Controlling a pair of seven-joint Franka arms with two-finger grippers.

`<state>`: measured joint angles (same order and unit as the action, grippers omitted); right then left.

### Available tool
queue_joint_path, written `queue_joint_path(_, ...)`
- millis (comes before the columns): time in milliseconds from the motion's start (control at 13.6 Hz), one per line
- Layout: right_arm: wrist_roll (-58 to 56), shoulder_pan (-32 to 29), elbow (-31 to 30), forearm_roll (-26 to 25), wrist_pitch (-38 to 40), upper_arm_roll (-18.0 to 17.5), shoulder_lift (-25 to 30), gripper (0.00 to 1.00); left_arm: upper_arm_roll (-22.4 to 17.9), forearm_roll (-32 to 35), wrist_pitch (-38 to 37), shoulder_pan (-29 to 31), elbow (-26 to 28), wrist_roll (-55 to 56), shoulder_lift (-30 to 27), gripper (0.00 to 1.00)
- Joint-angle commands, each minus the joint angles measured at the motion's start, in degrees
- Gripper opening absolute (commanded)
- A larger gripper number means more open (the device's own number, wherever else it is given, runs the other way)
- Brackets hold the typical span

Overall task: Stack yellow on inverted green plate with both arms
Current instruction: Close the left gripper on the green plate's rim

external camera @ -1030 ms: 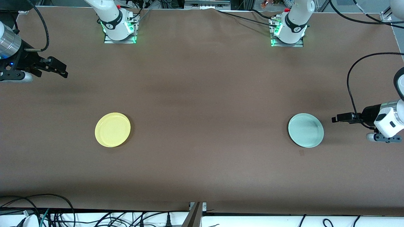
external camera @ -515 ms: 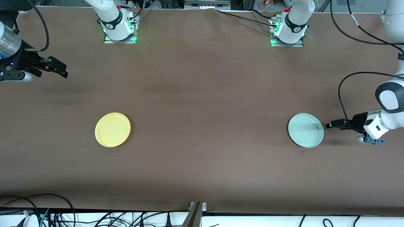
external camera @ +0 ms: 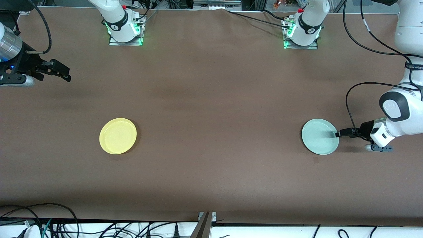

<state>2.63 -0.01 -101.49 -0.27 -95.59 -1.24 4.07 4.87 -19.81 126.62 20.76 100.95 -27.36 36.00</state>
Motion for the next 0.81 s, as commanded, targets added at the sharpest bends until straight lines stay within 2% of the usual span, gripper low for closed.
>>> queue_joint_path(0, 0.7, -1.0, 0.6, 1.0, 0.6, -0.8, -0.1, 1.00, 0.1, -2.4, 2.4, -0.5, 1.1, -1.7, 0.6, 1.00)
queue_joint_path(147, 0.7, -1.0, 0.6, 1.0, 0.6, -0.8, -0.1, 1.00, 0.1, -2.3, 3.0, -0.5, 1.2, -2.4, 0.9, 1.00)
queue_joint_path(221, 0.6, -1.0, 0.6, 1.0, 0.7, -0.8, -0.1, 1.00, 0.1, -2.3, 3.1, -0.5, 1.2, -3.7, 1.0, 0.90)
queue_joint_path(294, 0.6, -1.0, 0.6, 1.0, 0.6, -0.8, -0.1, 1.00, 0.1, -2.3, 3.1, -0.5, 1.2, -4.1, 1.3, 0.75)
queue_joint_path(589, 0.7, -1.0, 0.6, 1.0, 0.6, -0.8, -0.1, 1.00, 0.1, -2.3, 3.4, -1.0, 1.1, -4.1, 2.0, 0.49)
queue_joint_path(736, 0.7, -1.0, 0.6, 1.0, 0.6, -0.8, 0.0, 1.00, 0.1, -2.3, 3.4, -1.1, 1.1, -4.1, 1.9, 0.31)
